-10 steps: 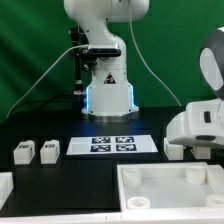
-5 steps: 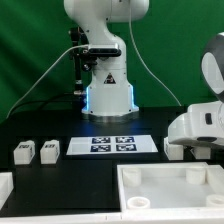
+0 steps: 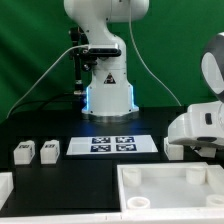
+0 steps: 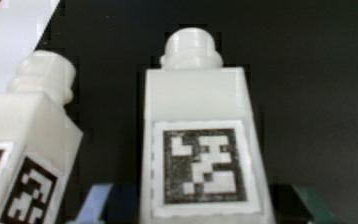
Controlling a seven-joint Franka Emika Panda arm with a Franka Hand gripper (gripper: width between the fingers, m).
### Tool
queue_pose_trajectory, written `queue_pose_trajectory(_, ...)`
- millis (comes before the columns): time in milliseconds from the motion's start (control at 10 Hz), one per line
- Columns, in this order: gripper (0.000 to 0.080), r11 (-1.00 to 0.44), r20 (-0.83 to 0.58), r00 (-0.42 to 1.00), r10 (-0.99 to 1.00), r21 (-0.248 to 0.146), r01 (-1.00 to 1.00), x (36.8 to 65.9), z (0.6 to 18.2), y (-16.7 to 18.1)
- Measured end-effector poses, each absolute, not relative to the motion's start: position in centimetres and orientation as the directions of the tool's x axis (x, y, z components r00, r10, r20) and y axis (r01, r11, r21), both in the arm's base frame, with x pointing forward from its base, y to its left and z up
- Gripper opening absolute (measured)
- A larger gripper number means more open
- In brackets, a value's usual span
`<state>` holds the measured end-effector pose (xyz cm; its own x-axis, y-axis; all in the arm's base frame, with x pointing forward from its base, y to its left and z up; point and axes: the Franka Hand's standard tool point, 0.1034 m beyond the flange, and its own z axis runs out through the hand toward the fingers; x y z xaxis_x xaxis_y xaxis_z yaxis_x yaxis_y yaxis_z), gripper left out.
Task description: Assemble one leg
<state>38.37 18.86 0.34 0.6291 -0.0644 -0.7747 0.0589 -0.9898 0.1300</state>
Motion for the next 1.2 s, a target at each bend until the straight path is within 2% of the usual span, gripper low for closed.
queue_pose_trajectory(500,0.0291,-0.99,-0.775,0.629,-0.064,0.13,0.059,38.4,0.3,18.9)
queue_pose_trajectory(700,0.0291,-0.994,-0.737,0.674,-0.046,0.103,0.045,39.8,0.7,18.5)
queue_pose_trajectory(900,0.0292,-0.995,-0.694,0.719,-0.039,0.096,0.039,41.5,2.8,18.6)
queue_pose_trajectory(1100,0.0292,-0.996,-0.628,0.778,-0.024,0.081,0.035,43.7,5.9,18.8)
queue_pose_trajectory(1200,0.0292,-0.998,-0.53,0.848,-0.017,0.062,0.019,45.6,7.5,18.9)
